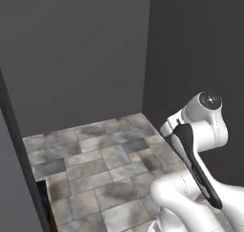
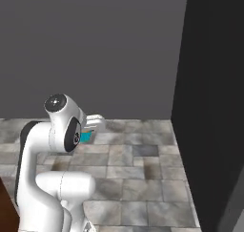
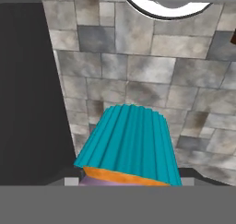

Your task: Take the cake and cupcake from the fridge and place them on the empty tray on the dining counter.

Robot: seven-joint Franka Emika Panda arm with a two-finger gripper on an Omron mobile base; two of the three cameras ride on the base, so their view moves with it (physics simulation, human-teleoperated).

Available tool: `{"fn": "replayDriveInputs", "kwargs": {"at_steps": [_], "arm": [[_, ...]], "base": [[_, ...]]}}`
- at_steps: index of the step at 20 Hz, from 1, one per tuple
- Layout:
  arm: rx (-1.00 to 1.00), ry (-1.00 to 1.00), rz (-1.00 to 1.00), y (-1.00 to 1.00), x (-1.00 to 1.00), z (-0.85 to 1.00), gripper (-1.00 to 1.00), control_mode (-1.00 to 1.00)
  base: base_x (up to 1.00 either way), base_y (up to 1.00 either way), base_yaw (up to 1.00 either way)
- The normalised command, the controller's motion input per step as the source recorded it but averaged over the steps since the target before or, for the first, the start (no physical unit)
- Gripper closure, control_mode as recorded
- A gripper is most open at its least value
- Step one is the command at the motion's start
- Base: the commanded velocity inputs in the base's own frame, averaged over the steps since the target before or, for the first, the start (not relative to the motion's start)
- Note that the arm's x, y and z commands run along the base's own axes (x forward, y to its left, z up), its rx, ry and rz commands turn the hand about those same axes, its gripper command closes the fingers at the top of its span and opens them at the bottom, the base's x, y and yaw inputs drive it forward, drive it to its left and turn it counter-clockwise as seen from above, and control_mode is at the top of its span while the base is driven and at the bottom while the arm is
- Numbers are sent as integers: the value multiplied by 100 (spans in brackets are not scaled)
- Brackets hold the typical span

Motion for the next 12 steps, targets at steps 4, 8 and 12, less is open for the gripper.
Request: {"fn": "replayDriveInputs", "kwargs": {"at_steps": [4,8,12], "arm": [[0,0,0,0,0,0,100,100],[0,0,0,0,0,0,100,100],[0,0,0,0,0,0,100,100]], "base": [[67,26,34],[63,19,36],[56,18,39]]}}
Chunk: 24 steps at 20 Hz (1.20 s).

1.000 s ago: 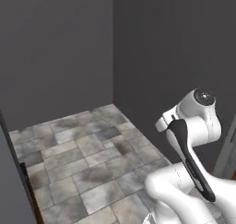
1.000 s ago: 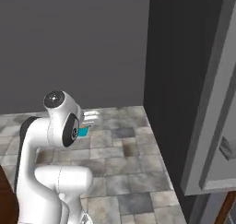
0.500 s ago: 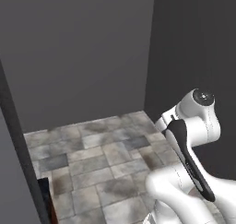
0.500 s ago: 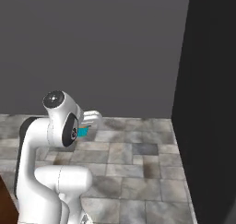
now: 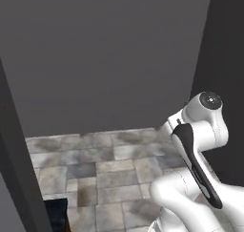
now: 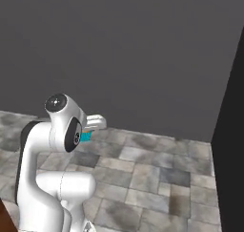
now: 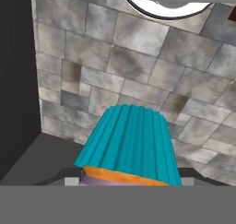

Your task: Take the cake and cupcake from the fridge and place them on the empty tray on the dining counter.

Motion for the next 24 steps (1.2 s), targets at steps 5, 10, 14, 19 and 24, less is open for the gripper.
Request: {"fn": "replayDriveInputs", "kwargs": {"at_steps": [5,10,14,19,24], "arm": [[0,0,0,0,0,0,100,100],[0,0,0,0,0,0,100,100],[0,0,0,0,0,0,100,100],[0,0,0,0,0,0,100,100],[0,0,0,0,0,0,100,100]], "base": [[50,16,44],[57,10,44],[63,8,43],[63,9,44],[65,9,46]]}}
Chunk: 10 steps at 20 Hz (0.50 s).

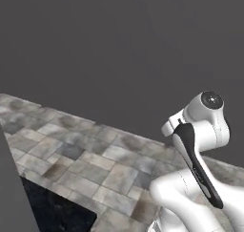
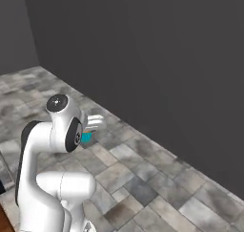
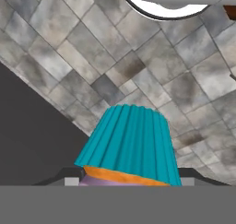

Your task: Take the cake and cupcake from the fridge and place them on the empty tray on the dining counter.

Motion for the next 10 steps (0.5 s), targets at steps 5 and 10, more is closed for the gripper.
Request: {"fn": "replayDriveInputs", "kwargs": {"at_steps": [5,10], "arm": [[0,0,0,0,0,0,100,100],[0,0,0,0,0,0,100,100]], "base": [[63,12,47],[63,11,46]]}}
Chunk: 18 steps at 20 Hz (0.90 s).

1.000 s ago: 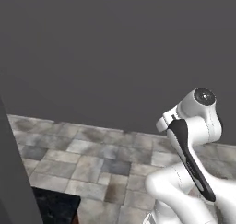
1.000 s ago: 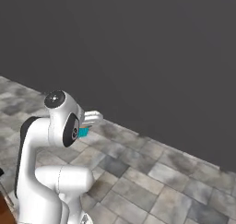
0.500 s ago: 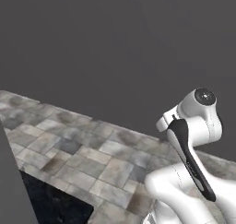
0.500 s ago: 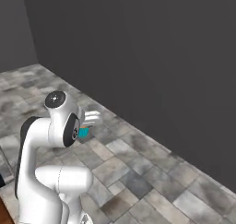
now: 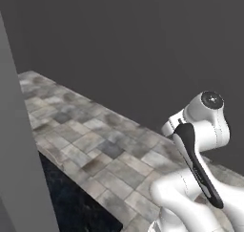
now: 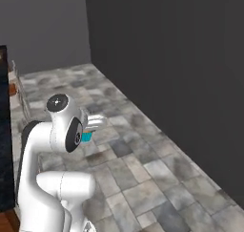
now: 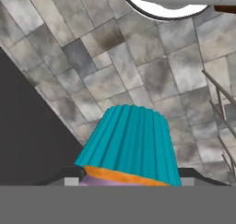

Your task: Take the cake and cupcake from the fridge and place them on the empty tray on the dining counter.

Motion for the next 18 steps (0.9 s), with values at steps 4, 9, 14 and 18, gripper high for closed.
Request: {"fn": "replayDriveInputs", "kwargs": {"at_steps": [4,9,14,18], "arm": [[0,0,0,0,0,0,100,100],[0,0,0,0,0,0,100,100],[0,0,0,0,0,0,100,100],[0,0,0,0,0,0,100,100]], "base": [[66,9,46],[80,2,39],[80,-7,27],[80,-17,21]]}}
